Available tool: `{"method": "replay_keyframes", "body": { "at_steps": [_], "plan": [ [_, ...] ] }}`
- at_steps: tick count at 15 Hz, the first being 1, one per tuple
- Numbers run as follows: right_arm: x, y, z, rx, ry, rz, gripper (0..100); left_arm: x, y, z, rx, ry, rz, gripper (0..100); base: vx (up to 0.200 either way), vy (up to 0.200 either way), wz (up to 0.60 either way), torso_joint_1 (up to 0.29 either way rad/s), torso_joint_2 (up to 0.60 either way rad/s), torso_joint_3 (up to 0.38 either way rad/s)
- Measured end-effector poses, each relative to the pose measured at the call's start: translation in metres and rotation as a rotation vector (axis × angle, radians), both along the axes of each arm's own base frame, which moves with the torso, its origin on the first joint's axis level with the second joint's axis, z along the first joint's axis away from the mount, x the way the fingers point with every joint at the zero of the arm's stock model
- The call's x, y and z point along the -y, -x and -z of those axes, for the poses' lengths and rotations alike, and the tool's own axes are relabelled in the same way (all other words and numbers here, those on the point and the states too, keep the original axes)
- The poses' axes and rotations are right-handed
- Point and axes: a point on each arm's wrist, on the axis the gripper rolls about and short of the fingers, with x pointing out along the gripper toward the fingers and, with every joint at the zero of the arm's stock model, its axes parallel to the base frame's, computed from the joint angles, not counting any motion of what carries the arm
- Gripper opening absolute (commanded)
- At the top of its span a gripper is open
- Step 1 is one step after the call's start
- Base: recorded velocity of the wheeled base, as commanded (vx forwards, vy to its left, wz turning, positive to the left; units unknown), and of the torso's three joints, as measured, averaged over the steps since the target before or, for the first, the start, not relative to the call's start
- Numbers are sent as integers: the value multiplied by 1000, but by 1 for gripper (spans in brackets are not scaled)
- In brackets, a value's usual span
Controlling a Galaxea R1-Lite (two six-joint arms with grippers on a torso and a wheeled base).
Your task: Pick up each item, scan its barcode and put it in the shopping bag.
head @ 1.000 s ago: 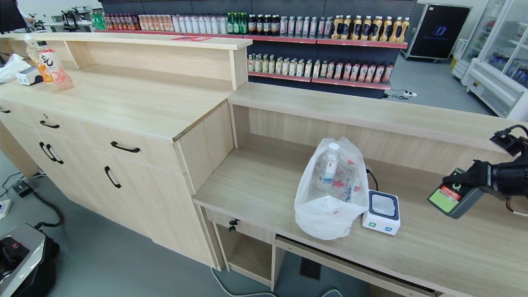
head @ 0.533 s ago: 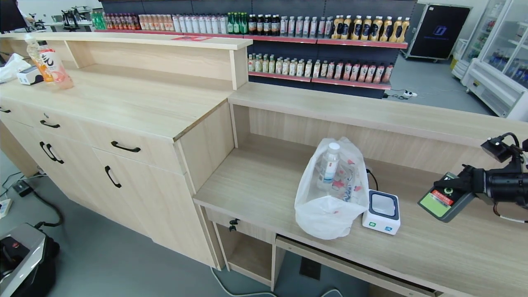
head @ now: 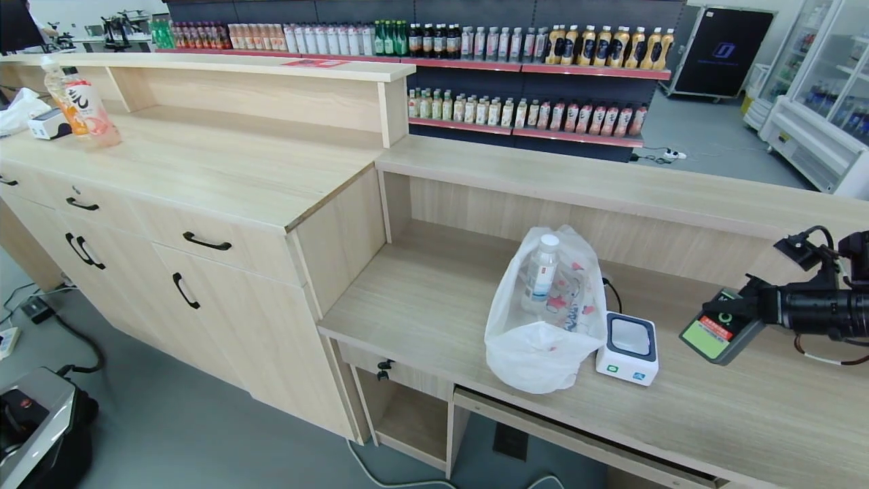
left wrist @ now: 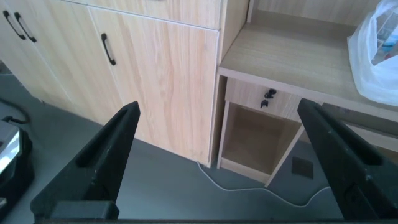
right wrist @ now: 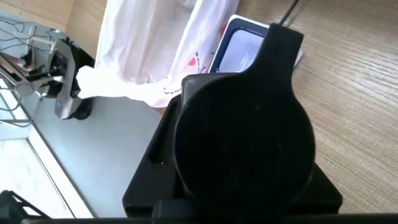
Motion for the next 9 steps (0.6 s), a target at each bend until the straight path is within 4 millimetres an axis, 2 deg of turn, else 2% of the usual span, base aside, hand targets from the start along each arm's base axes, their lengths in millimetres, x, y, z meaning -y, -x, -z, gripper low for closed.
{"method": "replay_keyframes", "body": {
  "at_steps": [9],
  "plan": [
    [-5,-19,16,35,10,-34,0,0,0,0,0,0,0,100,0,0,0,0,0,0]
  ]
}}
